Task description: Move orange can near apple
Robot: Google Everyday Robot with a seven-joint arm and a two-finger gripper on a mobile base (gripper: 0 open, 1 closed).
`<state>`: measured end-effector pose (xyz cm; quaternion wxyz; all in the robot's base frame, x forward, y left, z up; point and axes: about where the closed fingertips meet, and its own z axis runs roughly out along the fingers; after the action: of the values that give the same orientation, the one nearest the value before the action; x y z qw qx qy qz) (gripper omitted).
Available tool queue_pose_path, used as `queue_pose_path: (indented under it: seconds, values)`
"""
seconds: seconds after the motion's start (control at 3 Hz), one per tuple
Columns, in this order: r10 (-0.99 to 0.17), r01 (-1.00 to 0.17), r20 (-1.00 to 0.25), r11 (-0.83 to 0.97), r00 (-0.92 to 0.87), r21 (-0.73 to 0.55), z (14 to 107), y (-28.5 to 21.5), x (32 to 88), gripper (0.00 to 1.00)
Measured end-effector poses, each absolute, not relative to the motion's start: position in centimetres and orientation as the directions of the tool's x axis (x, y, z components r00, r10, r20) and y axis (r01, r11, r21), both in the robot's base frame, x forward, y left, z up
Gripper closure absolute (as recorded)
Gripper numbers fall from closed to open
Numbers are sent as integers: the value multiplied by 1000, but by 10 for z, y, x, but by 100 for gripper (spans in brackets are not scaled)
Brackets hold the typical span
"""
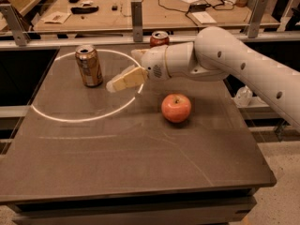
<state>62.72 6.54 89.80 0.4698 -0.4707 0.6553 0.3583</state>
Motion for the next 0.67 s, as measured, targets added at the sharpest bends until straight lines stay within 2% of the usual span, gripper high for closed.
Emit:
queue_pose_path:
  seconds: [0.67]
  values:
    - [-286,-957,-957,288,-51,-36,886,87,646,0]
